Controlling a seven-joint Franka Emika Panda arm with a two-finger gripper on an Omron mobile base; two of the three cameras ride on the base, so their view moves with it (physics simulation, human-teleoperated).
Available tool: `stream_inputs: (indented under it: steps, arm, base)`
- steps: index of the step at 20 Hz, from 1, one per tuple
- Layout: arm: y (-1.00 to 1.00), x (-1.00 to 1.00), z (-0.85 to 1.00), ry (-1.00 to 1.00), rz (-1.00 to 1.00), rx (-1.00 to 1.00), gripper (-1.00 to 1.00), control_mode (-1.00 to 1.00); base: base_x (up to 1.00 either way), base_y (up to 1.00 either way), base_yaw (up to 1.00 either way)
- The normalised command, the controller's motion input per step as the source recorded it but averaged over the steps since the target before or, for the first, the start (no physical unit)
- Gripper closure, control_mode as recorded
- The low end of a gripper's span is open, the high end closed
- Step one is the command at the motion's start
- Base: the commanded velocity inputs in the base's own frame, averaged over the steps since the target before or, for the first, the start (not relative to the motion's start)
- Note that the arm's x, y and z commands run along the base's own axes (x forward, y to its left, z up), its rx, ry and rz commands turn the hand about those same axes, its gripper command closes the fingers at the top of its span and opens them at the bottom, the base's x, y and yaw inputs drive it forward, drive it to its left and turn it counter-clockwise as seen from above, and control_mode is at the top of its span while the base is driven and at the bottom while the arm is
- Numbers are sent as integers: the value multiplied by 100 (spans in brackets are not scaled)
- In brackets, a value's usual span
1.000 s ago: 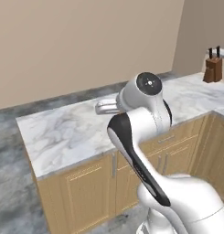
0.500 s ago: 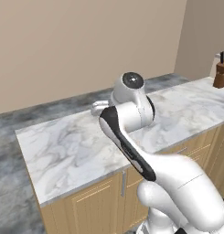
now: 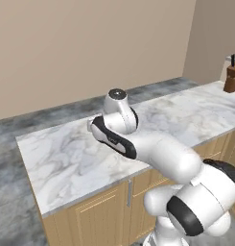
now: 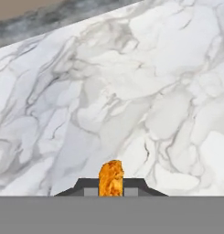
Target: Open the fridge, remove the banana, garlic, and shrimp, and place them on any counter.
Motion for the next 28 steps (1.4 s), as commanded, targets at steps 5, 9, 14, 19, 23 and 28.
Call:
stream_inputs:
  steps: [5, 9, 14, 19, 23, 28]
  arm:
    - [28, 28, -100, 0, -9, 0, 100, -100]
    - [6, 36, -87, 1, -12, 0, 100, -100]
    - [0, 47, -57, 3, -14, 0, 100, -100]
    - [2, 57, -40, 5, -16, 0, 100, -100]
    - [17, 61, -38, 7, -17, 0, 100, -100]
    - [15, 36, -19, 6, -18, 0, -100, -100]
  base:
    - [0, 0, 0]
    - [0, 0, 0]
    - [0, 0, 0]
    - [0, 0, 0]
    - [0, 0, 0]
    - [0, 0, 0]
